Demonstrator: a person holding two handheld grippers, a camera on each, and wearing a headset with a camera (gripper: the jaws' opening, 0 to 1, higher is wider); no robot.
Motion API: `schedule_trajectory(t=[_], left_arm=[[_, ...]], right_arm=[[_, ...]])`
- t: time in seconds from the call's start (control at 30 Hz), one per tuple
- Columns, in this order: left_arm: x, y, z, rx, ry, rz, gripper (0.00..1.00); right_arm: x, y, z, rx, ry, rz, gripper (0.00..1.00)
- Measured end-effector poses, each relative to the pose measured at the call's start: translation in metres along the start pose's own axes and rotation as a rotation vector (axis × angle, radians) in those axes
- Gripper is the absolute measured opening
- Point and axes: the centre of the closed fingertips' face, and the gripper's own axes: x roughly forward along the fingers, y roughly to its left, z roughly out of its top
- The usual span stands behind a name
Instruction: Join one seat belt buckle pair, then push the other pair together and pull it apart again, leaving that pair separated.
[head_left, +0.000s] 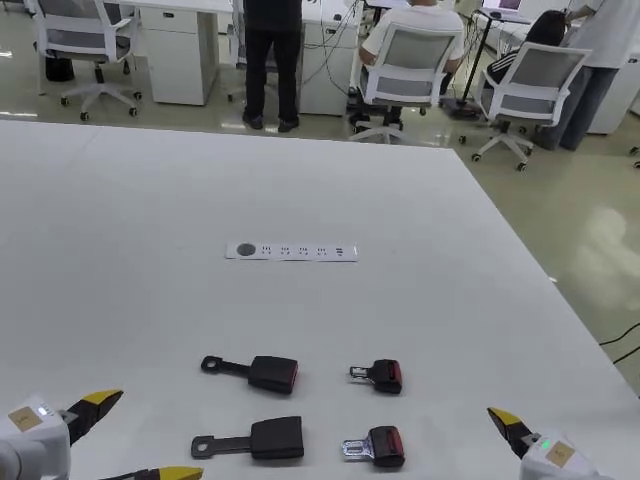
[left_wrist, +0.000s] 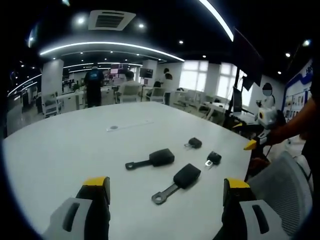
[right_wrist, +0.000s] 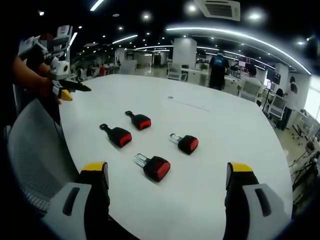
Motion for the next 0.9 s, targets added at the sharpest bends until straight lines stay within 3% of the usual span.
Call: schedule_trajectory(t=[0.2,0.9], left_arm=[[0.0008,-0.0038,0.002,0.002,0.002,-0.003,0.96],[0.001,-0.0003,-0.0016,-0.009,0.001,0.005,0.96]], right_arm=[[-0.0018,-0.0002,0.0033,-0.001,0.0,0.001,0.98],[0.0017,-0.001,-0.0005,0.001,0.005,0.003,0.98]])
